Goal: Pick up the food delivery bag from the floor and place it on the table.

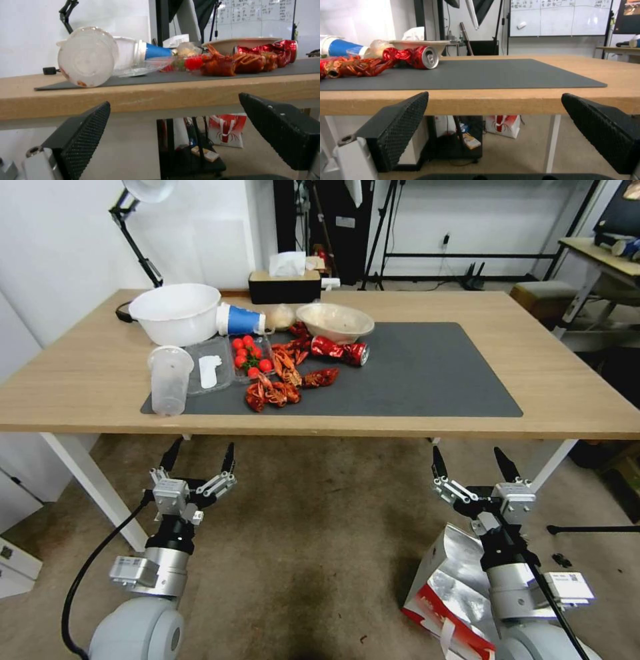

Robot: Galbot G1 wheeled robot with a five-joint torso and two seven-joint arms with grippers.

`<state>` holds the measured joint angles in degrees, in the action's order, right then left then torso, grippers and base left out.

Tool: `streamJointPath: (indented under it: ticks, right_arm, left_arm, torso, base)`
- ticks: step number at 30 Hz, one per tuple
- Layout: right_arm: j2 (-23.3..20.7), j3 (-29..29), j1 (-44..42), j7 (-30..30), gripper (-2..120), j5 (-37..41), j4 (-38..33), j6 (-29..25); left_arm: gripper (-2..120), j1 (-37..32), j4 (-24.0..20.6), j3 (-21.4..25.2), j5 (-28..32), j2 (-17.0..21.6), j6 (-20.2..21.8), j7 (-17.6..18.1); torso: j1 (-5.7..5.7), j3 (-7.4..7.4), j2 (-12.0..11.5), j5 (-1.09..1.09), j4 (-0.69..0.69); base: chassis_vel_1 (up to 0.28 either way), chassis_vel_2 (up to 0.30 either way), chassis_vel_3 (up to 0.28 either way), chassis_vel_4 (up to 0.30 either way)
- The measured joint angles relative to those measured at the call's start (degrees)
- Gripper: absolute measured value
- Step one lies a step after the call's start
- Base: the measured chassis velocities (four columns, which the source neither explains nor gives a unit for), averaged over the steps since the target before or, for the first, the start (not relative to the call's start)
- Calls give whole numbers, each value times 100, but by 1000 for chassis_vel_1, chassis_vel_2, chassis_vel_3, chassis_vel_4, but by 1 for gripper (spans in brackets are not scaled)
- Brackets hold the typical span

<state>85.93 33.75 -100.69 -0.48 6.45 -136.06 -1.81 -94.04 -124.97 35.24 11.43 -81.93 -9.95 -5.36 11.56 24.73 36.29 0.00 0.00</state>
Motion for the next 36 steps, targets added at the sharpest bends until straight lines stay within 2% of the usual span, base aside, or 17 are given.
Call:
streamJointPath:
  ticks: [36]
  right_arm:
    - [16, 18, 42, 58, 100, 62, 14, -27]
  left_arm:
    - [95, -27, -63, -12, 14, -21, -6, -121]
  torso:
    - [-331, -532, -864, 0, 0]
  base:
    - [0, 0, 0, 0]
